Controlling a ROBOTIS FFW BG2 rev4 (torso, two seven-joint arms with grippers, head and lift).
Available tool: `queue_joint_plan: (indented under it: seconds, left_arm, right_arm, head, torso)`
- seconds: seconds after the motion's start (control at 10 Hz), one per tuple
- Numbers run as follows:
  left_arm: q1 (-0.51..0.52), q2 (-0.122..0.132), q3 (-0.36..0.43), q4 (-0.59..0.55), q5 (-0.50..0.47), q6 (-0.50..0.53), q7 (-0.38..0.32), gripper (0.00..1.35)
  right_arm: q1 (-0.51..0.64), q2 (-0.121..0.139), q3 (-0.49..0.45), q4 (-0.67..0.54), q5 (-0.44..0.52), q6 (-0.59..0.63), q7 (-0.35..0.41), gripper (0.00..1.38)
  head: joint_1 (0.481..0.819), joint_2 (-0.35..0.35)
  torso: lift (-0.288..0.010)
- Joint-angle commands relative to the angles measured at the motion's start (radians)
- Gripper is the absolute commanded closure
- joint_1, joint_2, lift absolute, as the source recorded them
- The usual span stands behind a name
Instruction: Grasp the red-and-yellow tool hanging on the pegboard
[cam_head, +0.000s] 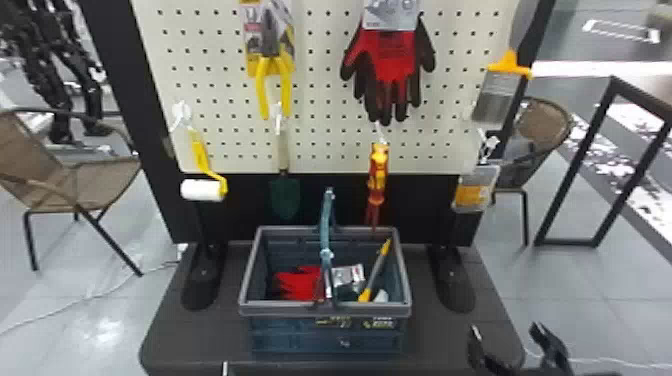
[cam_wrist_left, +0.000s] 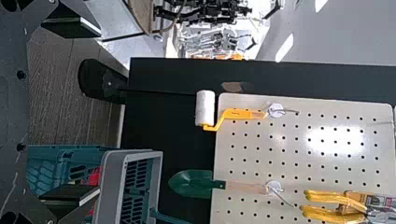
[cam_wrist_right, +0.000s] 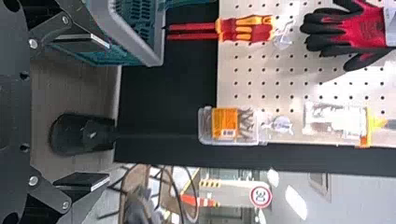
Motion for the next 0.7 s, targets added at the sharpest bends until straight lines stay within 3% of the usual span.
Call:
queue_joint_plan:
  seconds: [0.0, 0.2, 0.6]
  left_arm:
    - [-0.005, -0.002, -0.005, 0.0, 0.0, 0.005, 0.0, 0.13]
    - [-0.013, 0.002, -0.01, 0.0, 0.0, 0.012, 0.0, 0.13]
    - [-0.036, 0.009, -0.021, 0.006, -0.002, 0.018, 0.0, 0.13]
  right_arm:
    - [-0.082, -0.014, 0.001, 0.014, -0.025, 0.049, 0.049, 0.29]
    - [-0.202, -0.014, 0.003, 0.063, -0.046, 0.111, 0.158, 0.29]
    - [-0.377, 0.0, 0.058, 0.103, -0.051, 0.227, 0.269, 0.29]
  head:
    - [0.549, 0.0]
    - [0.549, 0.0]
    - [0.549, 0.0]
  torso:
    - [-0.1]
    - [-0.1]
    - [-0.1]
